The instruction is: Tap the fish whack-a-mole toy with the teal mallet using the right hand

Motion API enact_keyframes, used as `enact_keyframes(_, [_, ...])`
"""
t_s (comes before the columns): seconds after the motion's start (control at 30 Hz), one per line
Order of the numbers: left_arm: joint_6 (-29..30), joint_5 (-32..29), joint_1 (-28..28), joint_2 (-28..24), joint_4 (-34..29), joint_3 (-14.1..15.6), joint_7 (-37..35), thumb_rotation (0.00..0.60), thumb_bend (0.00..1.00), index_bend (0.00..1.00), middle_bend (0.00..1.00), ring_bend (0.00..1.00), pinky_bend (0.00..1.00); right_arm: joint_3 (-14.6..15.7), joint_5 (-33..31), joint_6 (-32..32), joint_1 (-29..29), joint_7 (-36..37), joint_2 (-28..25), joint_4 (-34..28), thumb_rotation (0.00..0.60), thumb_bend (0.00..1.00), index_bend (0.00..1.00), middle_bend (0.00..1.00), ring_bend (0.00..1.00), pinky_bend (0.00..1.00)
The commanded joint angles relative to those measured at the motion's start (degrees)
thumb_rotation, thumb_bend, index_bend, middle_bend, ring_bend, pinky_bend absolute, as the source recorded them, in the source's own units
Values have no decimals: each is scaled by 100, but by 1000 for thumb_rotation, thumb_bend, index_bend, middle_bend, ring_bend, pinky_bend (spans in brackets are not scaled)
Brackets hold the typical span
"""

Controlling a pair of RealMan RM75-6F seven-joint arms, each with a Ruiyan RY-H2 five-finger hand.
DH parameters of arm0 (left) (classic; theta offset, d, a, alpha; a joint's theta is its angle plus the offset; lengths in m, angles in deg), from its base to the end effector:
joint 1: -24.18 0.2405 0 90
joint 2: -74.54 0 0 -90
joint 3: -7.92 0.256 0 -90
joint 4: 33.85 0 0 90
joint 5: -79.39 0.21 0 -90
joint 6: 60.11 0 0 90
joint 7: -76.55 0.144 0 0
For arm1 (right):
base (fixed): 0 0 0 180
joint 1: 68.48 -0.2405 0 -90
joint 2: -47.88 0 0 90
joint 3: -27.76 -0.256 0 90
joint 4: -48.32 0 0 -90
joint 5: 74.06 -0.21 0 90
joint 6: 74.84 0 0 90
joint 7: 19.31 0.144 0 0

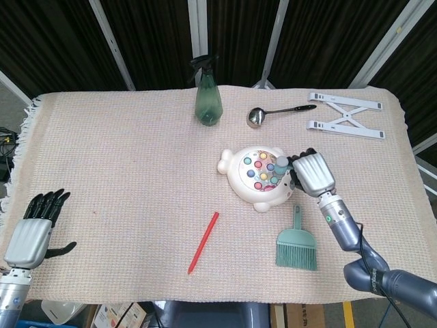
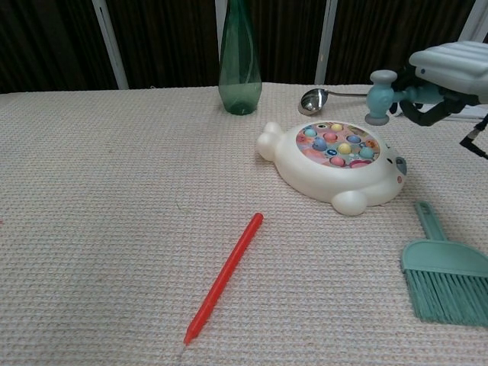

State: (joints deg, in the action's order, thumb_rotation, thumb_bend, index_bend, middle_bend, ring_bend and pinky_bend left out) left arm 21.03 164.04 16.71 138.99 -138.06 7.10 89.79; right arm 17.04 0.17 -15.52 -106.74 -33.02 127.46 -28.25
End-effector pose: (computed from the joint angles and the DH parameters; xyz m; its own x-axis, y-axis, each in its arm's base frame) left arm -0.2675 0.1812 0.1277 0.4170 0.1032 0.9030 0.9088 -0.0633 -0.4124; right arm -0.2047 -0.3740 0.0675 0.5830 -0.0304 0.8119 -0.7738 -0.3253 0.5435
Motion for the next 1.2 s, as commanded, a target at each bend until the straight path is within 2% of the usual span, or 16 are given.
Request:
enact_keyframes(0.03, [20,-3,14,-16,-36,5,33,600,106,0,0,0,0,193,146,79,221,449,-59,312,600,892,1000,809,661,355])
enact_keyframes(0.27, [125,30,82,-69,-201,41,177,600,106,0,0,0,0,549,459,136,518,1451,242,1321,600,894,1000,809,648,345])
enact_keyframes(0.53, [232,109,129,-132,-362,58,331,600,106,0,0,0,0,790,671,88,685,2124,715,2493,600,893,966,809,621,320])
enact_keyframes(0.7, [245,126,149,-138,-425,79,394,600,106,0,0,0,0,898,798,41,741,2464,938,3007,600,893,929,791,598,294])
enact_keyframes(0.9, [261,135,168,-143,-455,87,413,600,106,0,0,0,0,937,861,-21,770,2656,1096,3316,600,893,895,761,573,265])
enact_keyframes(1.0, [260,134,173,-143,-449,88,409,600,106,0,0,0,0,958,868,-103,777,2664,1145,3395,600,840,860,737,556,247])
enact_keyframes(1.2, [261,118,179,-148,-427,77,377,600,106,0,0,0,0,901,808,-218,781,2654,1161,3407,600,655,805,691,524,219])
